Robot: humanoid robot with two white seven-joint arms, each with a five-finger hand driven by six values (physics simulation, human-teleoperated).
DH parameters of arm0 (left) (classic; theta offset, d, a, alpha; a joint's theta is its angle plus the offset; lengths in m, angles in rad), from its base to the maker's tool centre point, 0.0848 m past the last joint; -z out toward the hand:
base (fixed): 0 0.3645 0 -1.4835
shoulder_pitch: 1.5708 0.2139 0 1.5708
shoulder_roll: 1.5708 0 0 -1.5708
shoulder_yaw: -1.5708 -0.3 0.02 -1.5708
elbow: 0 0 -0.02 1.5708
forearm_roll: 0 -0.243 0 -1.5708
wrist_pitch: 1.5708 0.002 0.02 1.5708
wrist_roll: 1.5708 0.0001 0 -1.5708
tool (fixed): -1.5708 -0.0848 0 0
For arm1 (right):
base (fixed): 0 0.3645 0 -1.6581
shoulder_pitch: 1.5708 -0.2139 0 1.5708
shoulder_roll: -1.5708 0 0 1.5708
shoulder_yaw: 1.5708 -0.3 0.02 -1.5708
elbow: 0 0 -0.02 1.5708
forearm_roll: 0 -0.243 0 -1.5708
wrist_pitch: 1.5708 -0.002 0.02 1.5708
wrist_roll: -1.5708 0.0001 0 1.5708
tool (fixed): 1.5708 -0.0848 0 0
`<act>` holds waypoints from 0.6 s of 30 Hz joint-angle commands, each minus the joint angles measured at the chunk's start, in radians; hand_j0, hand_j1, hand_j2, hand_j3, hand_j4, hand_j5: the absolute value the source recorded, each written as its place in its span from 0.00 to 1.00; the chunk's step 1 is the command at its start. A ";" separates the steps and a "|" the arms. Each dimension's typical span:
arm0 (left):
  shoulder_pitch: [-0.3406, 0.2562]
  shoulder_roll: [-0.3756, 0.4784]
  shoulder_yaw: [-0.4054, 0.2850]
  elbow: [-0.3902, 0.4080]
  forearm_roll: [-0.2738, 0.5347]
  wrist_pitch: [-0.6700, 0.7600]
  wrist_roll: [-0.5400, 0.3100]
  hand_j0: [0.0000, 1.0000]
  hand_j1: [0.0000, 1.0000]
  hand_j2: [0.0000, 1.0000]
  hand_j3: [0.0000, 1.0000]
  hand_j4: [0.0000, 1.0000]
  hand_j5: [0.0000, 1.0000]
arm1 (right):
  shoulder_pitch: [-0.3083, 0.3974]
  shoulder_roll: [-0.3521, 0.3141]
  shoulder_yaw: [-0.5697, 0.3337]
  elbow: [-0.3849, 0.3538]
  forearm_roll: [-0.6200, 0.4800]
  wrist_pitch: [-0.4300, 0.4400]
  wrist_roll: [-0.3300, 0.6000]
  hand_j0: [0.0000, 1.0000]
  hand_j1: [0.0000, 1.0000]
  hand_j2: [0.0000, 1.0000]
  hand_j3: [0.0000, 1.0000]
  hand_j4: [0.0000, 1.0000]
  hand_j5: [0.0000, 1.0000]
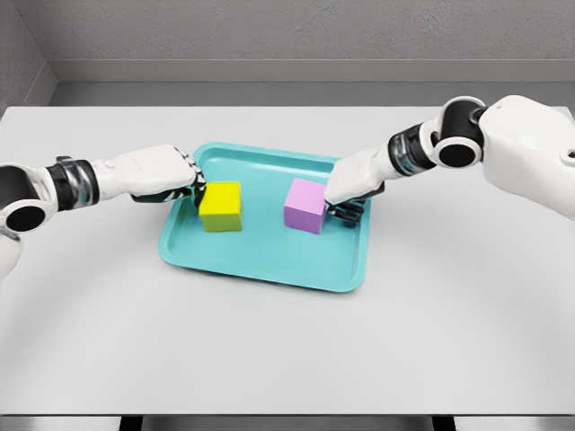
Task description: Push two cubes
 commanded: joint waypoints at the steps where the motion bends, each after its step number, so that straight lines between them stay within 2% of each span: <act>1: 0.000 -0.002 -0.001 0.000 -0.002 -0.003 -0.001 0.48 0.48 0.48 0.48 0.48 0.48 | 0.000 0.002 0.002 0.000 -0.003 0.002 0.000 0.13 0.13 0.13 0.13 0.13 0.13; 9: 0.011 0.022 0.001 0.000 0.003 -0.003 -0.001 0.48 0.48 0.48 0.48 0.48 0.48 | -0.002 -0.009 0.002 0.018 -0.004 0.002 0.000 0.13 0.13 0.13 0.13 0.13 0.13; 14: 0.018 0.032 0.010 -0.001 0.003 -0.003 -0.001 0.48 0.48 0.48 0.48 0.48 0.48 | 0.000 0.004 0.002 0.086 -0.004 0.004 0.000 0.13 0.13 0.13 0.13 0.13 0.13; 18: 0.015 0.034 0.011 -0.027 0.012 -0.003 -0.001 0.48 0.48 0.48 0.48 0.48 0.48 | 0.002 0.044 0.005 0.124 -0.003 0.004 0.000 0.13 0.13 0.13 0.13 0.13 0.13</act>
